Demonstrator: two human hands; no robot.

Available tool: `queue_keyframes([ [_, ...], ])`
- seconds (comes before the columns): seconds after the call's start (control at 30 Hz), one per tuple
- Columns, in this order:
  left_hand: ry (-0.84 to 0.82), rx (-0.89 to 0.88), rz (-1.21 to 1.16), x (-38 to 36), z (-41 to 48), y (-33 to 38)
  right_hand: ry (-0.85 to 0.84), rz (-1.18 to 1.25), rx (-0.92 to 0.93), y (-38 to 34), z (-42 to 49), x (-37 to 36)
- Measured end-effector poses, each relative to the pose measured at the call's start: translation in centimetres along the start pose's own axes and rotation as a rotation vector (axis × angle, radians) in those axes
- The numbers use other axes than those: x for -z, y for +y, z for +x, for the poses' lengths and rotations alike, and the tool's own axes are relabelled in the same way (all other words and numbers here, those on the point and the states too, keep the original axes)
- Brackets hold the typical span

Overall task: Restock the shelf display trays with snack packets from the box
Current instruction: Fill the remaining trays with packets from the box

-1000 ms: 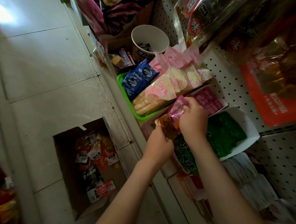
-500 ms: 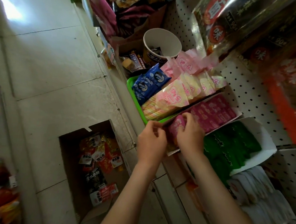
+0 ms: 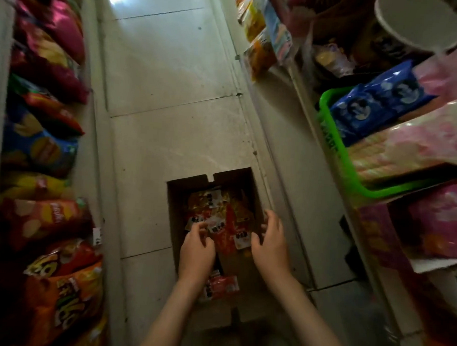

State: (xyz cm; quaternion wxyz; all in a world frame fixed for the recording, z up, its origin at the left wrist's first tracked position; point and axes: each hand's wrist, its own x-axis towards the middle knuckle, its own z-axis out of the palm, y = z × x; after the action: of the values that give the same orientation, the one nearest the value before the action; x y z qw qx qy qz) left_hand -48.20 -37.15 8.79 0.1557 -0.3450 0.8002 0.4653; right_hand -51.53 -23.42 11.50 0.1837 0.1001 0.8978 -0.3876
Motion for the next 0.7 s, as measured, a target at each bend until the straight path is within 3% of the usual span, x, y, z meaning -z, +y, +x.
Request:
queue_keyframes([
  [0.2, 0.026, 0.213, -0.12, -4.1, 8.2, -7.7, -0.216, 0.03, -0.189, 7.0, 7.0, -10.9],
  [0.33, -0.018, 0.345, -0.202, -8.0, 12.7, -10.6, -0.242, 0.029, -0.312, 10.0, 12.7, -15.6],
  [0.5, 0.093, 0.592, -0.431, -11.5, 21.0, -13.6, -0.233, 0.075, -0.319, 13.1, 20.9, -22.1],
  [0.7, 0.177, 0.552, -0.55, -13.4, 25.8, -15.9, -0.16, -0.22, -0.342, 14.2, 23.8, -25.1],
])
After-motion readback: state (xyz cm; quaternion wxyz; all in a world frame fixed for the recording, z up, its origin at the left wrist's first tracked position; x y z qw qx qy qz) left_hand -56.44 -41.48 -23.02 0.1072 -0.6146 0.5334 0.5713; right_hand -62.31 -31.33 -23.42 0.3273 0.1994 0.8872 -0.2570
